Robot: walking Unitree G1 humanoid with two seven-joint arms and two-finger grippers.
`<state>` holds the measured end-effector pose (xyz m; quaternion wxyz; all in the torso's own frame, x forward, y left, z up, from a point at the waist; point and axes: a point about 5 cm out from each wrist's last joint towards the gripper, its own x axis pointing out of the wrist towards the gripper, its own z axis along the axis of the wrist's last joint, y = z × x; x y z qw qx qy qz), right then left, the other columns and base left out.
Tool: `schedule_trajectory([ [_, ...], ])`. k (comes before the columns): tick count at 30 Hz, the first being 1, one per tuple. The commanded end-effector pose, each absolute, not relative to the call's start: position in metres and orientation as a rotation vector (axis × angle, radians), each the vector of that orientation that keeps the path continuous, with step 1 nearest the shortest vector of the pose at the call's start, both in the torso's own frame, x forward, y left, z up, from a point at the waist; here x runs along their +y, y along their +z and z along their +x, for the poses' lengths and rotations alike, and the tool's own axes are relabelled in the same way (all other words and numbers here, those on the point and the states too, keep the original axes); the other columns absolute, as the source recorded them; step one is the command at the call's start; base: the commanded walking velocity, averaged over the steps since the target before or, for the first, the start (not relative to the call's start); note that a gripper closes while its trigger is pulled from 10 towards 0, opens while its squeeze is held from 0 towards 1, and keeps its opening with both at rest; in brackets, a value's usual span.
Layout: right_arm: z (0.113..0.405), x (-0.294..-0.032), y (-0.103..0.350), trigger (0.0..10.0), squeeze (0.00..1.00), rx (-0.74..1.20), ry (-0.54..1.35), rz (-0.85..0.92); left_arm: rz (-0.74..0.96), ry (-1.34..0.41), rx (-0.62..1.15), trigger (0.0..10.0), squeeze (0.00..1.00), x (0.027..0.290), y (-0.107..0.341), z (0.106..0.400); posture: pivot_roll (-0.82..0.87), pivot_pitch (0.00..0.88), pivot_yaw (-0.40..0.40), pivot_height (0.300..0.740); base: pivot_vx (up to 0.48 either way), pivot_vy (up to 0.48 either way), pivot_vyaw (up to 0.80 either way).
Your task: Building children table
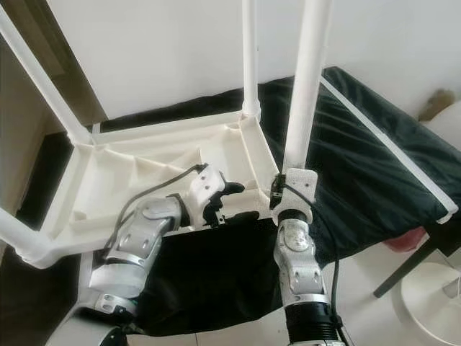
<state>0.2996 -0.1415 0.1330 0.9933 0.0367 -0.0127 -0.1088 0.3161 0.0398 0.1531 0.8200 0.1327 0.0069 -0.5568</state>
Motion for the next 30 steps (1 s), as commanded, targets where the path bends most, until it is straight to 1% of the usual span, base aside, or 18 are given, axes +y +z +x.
schedule_trajectory([
  [1, 0.294, -0.133, 0.126, 10.0, 1.0, 0.001, -0.207, 0.13, 0.27, -0.874, -0.018, 10.0, 0.0, 0.05, 0.154, 0.33, -0.1, 0.0, 0.101, 0.74, 0.0, 0.0, 0.0],
  [4, 0.294, -0.133, 0.128, 10.0, 1.0, -0.02, -0.188, 0.146, 0.266, -0.869, -0.019, 10.0, 0.0, 0.05, 0.154, 0.33, -0.1, 0.0, 0.101, 0.74, 0.0, 0.0, 0.0],
  [6, 0.294, -0.133, 0.133, 10.0, 1.0, -0.057, -0.143, 0.158, 0.264, -0.868, -0.023, 10.0, 0.0, 0.05, 0.155, 0.331, -0.1, 0.0, 0.1, 0.74, 0.0, 0.0, 0.0],
  [11, 0.293, -0.134, 0.133, 10.0, 1.0, -0.07, -0.105, 0.159, 0.266, -0.872, -0.025, 10.0, 0.0, 0.049, 0.155, 0.33, -0.1, 0.0, 0.1, 0.74, 0.0, 0.0, 0.0],
  [12, 0.291, -0.136, 0.133, 10.0, 0.63, -0.073, -0.061, 0.161, 0.267, -0.874, -0.028, 10.0, 0.0, 0.05, 0.155, 0.33, -0.1, 0.0, 0.1, 0.74, 0.0, 0.0, 0.0],
  [13, 0.291, -0.138, 0.132, 10.0, 0.0, -0.07, -0.022, 0.168, 0.266, -0.874, -0.029, 10.0, 0.0, 0.05, 0.155, 0.33, -0.1, 0.0, 0.098, 0.74, 0.0, 0.0, 0.0],
  [17, 0.289, -0.145, 0.13, 10.0, 0.0, -0.059, 0.122, 0.14, 0.261, -0.874, -0.031, 10.0, 0.0, 0.05, 0.157, 0.331, -0.1, 0.0, 0.1, 0.74, 0.0, 0.0, 0.0],
  [19, 0.288, -0.146, 0.13, 10.0, 0.0, -0.059, 0.218, 0.092, 0.26, -0.875, -0.033, 10.0, 0.0, 0.05, 0.157, 0.332, -0.1, 0.0, 0.102, 0.74, 0.0, 0.0, 0.0],
  [20, 0.288, -0.154, 0.131, 10.0, 0.0, -0.061, 0.286, 0.038, 0.26, -0.882, -0.035, 10.0, 0.0, 0.049, 0.158, 0.331, -0.1, 0.0, 0.103, 0.74, 0.0, 0.0, 0.0],
  [22, 0.288, -0.154, 0.131, 10.0, 0.0, -0.061, 0.286, 0.038, 0.26, -0.882, -0.035, 10.0, 0.0, 0.049, 0.158, 0.331, -0.1, 0.0, 0.103, 0.74, 0.0, 0.0, 0.0],
  [27, 0.296, -0.18, 0.135, 10.0, 0.0, -0.039, 0.423, -0.087, 0.259, -0.892, -0.041, 10.0, 0.0, 0.048, 0.16, 0.332, -0.1, 0.0, 0.108, 0.74, 0.0, 0.0, 0.0],
  [30, 0.297, -0.181, 0.136, 10.0, 0.0, -0.034, 0.448, -0.089, 0.259, -0.892, -0.041, 10.0, 0.0, 0.048, 0.16, 0.332, -0.1, 0.0, 0.108, 0.74, 0.0, 0.0, 0.0],
])
